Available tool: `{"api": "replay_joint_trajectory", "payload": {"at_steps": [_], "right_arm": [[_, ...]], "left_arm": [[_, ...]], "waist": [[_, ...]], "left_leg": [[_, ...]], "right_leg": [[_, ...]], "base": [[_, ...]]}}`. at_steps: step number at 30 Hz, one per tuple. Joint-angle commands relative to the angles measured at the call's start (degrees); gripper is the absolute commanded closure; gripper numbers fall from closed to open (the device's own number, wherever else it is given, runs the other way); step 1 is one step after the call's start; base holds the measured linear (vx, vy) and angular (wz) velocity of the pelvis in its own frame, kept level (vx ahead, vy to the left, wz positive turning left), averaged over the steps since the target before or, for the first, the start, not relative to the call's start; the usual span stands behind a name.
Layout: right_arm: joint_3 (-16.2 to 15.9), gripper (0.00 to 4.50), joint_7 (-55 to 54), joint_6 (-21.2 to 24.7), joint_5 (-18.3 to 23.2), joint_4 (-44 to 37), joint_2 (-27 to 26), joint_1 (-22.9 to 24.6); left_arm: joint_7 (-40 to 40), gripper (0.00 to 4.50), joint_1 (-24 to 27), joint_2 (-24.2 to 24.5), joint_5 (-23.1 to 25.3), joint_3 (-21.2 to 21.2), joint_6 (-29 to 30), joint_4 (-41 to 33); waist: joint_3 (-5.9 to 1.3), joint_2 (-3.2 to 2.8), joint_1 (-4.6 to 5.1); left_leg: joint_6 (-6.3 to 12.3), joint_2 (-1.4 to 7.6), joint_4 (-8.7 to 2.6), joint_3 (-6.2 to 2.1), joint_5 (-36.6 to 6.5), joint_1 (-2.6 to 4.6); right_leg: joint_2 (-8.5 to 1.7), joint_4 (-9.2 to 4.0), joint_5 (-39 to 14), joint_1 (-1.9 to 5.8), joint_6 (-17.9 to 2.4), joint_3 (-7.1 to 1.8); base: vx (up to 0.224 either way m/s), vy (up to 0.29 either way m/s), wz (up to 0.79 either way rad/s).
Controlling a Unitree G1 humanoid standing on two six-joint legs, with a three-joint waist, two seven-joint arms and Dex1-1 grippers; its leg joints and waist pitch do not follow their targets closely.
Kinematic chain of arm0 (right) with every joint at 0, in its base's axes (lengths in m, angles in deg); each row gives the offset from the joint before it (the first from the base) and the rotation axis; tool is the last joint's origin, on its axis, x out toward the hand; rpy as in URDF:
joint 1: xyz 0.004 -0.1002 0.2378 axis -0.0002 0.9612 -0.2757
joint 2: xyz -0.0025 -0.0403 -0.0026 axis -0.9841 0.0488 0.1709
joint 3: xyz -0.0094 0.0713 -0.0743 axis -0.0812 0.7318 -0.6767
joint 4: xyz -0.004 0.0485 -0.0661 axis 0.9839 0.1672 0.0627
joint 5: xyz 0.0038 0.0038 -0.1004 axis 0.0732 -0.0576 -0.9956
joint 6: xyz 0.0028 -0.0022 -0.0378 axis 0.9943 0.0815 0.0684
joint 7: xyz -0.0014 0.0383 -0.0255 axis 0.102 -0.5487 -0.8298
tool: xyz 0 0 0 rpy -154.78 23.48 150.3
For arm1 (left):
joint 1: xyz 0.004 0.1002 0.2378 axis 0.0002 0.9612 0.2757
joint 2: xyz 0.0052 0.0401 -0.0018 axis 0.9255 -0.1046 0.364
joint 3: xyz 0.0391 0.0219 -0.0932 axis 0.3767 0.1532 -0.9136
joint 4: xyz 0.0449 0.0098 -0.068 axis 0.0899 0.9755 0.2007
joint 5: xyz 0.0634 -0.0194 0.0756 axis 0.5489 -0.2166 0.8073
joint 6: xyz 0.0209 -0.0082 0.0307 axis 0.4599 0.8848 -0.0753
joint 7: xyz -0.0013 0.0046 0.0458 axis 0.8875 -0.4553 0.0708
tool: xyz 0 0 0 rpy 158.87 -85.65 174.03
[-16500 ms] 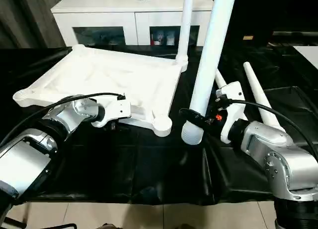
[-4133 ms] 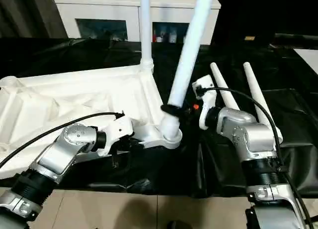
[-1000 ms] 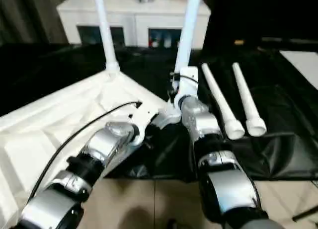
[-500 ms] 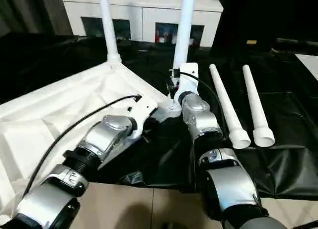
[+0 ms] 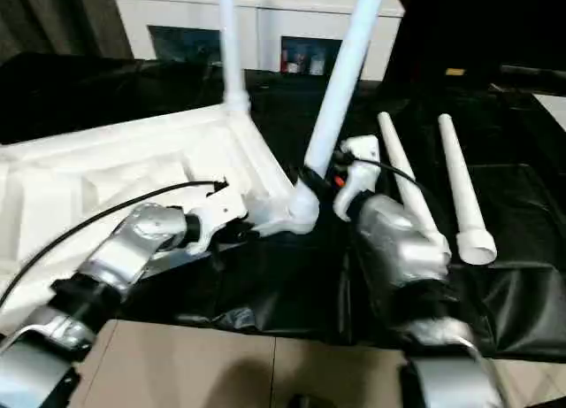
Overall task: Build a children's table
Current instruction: Rotate leg to tighten
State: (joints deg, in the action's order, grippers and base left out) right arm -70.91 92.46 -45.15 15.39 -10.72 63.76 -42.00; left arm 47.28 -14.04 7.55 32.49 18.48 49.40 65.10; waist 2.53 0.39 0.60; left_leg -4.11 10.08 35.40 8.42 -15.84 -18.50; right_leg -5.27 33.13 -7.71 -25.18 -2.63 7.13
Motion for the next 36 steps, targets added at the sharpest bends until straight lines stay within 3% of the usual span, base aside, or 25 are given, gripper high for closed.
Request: {"api": "replay_joint_trajectory", "payload": {"at_steps": [1, 7, 13, 20, 24, 27, 32, 36], "right_arm": [[-2.6, 2.68, 2.8, 3.5, -2.5, 1.0, 3.1, 2.8], [-5.7, 2.68, 8.5, 4.2, -4.9, -1.2, 7.2, 3.6], [-8.8, 2.68, 10.7, 4.9, -6.6, -1.2, 9.1, 4.3], [-9.5, 2.68, 10.9, 3.7, -7.4, 0.6, 8.8, 4.9], [-7.3, 2.68, 9.1, 3.2, -6.1, 1.4, 7.7, 5.9], [-3.4, 2.68, 7.7, 5.9, -2.1, 1.3, 6.2, 5.9], [-3.0, 2.68, 9.9, 7.7, -0.7, 0.8, 7.0, 5.8], [-1.8, 2.68, 9.7, 9.2, 0.2, 1.2, 7.1, 4.6]], "left_arm": [[2.3, 4.50, -0.3, 1.2, -1.1, 0.0, -2.8, -4.0], [4.4, 4.50, 0.4, 2.1, -1.5, -0.2, -4.3, -4.6], [5.1, 4.50, 0.3, 2.5, -1.2, -0.2, -4.7, -4.3], [5.0, 4.50, 0.1, 2.6, -0.9, -0.2, -5.1, -4.0], [4.7, 4.50, 0.1, 2.6, -0.8, -0.6, -5.1, -4.1], [4.8, 4.50, 0.2, 2.7, -1.0, -0.7, -5.1, -4.0], [5.2, 4.50, 0.1, 2.6, -1.2, -0.6, -5.2, -4.0], [5.3, 4.50, -0.2, 2.6, -1.1, -0.5, -5.4, -3.6]], "waist": [[-3.92, 0.06, -0.29], [-3.76, 0.76, -1.03], [-3.86, 0.63, -1.28], [-3.98, 1.07, -1.34], [-4.04, 1.20, -1.34], [-4.04, 1.16, -1.32], [-4.15, 0.78, -1.37], [-4.20, 0.89, -1.48]], "left_leg": [[11.49, 2.70, -3.70, -0.05, 6.1, -1.25], [8.90, 2.53, -3.84, 0.21, 3.6, -1.28], [8.97, 2.57, -3.69, 0.16, 5.4, -1.22], [8.37, 2.55, -3.72, 0.09, 5.1, -1.31], [8.48, 2.56, -3.69, 0.10, 5.4, -1.26], [8.51, 2.55, -3.70, 0.09, 5.4, -1.29], [8.77, 2.55, -3.55, 0.05, 6.3, -1.21], [8.90, 2.56, -3.48, 0.06, 6.6, -1.24]], "right_leg": [[-3.66, -2.15, -8.3, 4.85, -15.3, -3.47], [-3.68, -2.94, -15.0, 4.86, -12.8, -3.52], [-3.60, -2.67, -13.3, 4.74, -12.6, -3.50], [-3.70, -2.57, -13.7, 4.92, -12.3, -3.50], [-3.66, -2.51, -13.3, 4.89, -12.3, -3.51], [-3.68, -2.52, -13.4, 4.95, -12.4, -3.55], [-3.60, -2.33, -11.6, 4.94, -13.1, -3.45], [-3.61, -2.21, -10.9, 5.00, -13.4, -3.44]], "base": [[0.000, 0.000, 0.00], [0.000, 0.000, 0.00], [0.000, 0.000, 0.00], [0.000, 0.000, 0.00], [0.000, 0.000, 0.00], [0.000, 0.000, 0.00], [0.000, 0.000, 0.00], [0.000, 0.000, 0.00]]}}
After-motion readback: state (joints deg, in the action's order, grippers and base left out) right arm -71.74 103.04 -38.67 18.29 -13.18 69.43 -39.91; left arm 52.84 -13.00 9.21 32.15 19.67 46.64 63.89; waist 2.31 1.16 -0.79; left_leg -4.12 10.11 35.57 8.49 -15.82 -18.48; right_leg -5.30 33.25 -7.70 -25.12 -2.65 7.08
